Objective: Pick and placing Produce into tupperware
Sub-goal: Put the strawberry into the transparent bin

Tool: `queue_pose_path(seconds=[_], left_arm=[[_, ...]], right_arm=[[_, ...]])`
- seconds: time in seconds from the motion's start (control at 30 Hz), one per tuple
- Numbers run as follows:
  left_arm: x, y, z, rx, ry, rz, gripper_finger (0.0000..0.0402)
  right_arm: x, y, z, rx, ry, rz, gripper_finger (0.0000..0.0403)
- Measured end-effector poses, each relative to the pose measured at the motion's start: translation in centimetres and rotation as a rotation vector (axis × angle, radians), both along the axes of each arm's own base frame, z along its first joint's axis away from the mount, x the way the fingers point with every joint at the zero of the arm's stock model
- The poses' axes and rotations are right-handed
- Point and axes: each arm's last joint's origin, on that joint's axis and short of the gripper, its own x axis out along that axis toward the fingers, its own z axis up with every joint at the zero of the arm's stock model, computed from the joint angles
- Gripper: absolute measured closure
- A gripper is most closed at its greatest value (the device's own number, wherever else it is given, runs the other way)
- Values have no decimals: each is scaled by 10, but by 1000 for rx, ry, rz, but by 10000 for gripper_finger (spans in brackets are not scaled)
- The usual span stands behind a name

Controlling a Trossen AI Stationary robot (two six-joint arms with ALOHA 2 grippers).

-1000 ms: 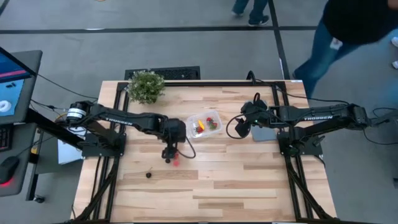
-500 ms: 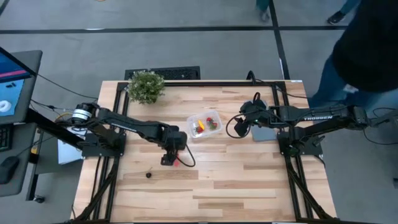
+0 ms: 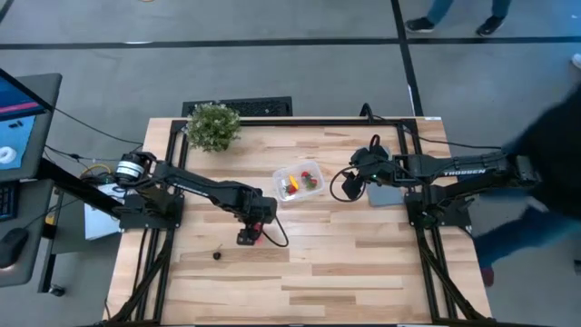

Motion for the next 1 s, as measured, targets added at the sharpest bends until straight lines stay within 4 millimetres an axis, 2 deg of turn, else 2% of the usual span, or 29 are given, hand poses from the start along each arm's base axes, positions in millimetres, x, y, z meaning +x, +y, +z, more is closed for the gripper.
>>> queue_pose_path(seconds=[0.23, 1.0], left_arm=[[2, 0, -10, -48, 47, 22, 109], [0, 4, -15, -58, 43, 35, 109]], right_arm=[[0, 0, 0, 0, 0, 0, 173], [1, 0, 0, 0, -8, 0, 173]])
